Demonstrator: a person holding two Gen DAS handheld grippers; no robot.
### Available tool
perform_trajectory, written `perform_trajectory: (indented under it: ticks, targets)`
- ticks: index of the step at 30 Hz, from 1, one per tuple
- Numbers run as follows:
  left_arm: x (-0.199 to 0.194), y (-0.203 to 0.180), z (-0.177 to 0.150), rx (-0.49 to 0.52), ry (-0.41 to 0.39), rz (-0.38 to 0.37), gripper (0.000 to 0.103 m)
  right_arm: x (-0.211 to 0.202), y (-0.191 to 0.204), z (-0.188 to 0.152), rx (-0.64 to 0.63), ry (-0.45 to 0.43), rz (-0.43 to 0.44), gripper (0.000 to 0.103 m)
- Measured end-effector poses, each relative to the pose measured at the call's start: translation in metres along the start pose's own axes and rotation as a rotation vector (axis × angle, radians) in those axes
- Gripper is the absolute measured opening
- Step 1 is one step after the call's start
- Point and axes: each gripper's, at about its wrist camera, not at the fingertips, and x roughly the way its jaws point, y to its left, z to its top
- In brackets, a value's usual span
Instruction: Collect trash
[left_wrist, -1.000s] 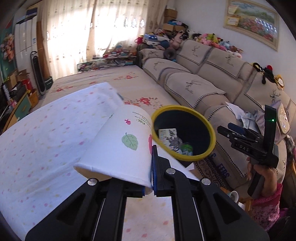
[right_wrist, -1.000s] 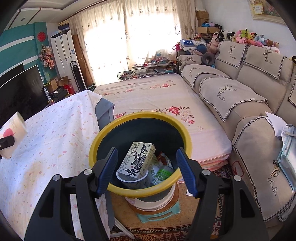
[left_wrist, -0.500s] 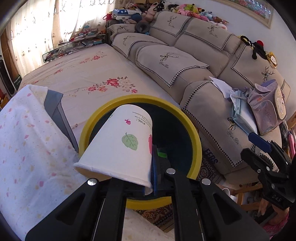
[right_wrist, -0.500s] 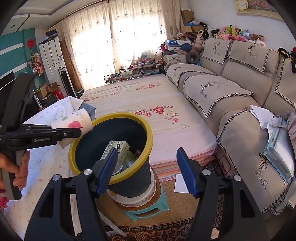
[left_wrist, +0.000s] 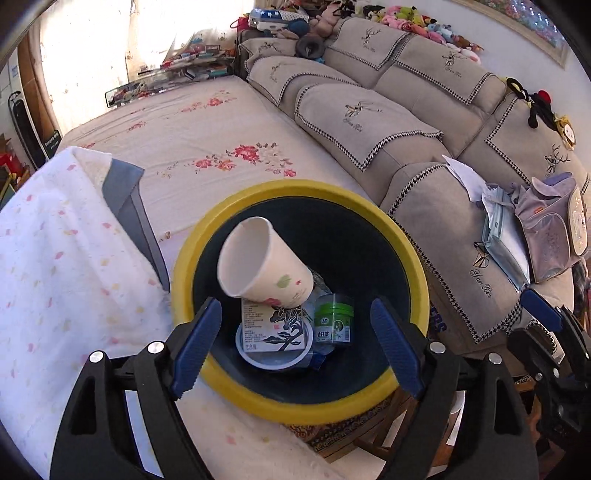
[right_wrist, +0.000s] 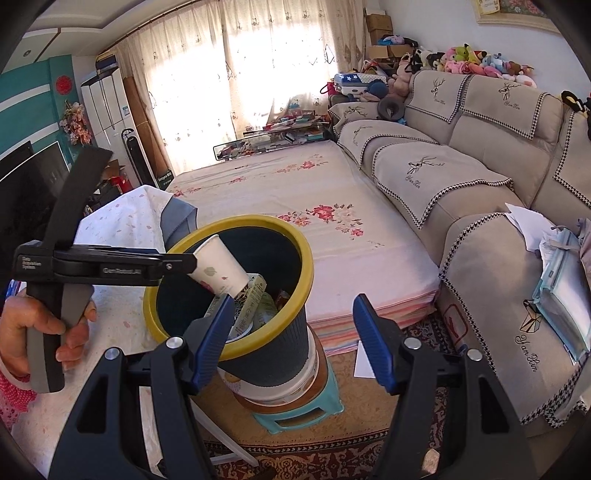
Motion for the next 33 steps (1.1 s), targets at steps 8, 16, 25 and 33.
perform_trajectory:
  ticks: [8, 16, 25, 33]
  targets:
    - [-0.156, 0.028, -0.091, -0.052, -0.248, 0.172, 0.098, -0.027, 0.037, -0.014, -0.055, -0.001, 0.050, 0.069]
    - [-0.290, 0.084, -0.210, -0.252, -0.379, 0.410, 0.098, -0.093, 0.099, -0.022, -0.141, -0.086, 0.155, 0.093]
    - [-0.418, 0.109, -0.309, -0.370, -0.515, 0.639, 0.098, -0.167, 0.148, -0.016, -0.231, -0.195, 0.165, 0.096]
    - [-0.450, 0.102, -0.349, -0.428, -0.532, 0.661, 0.098, -0.188, 0.167, -0.028, -0.266, -0.213, 0.164, 0.096]
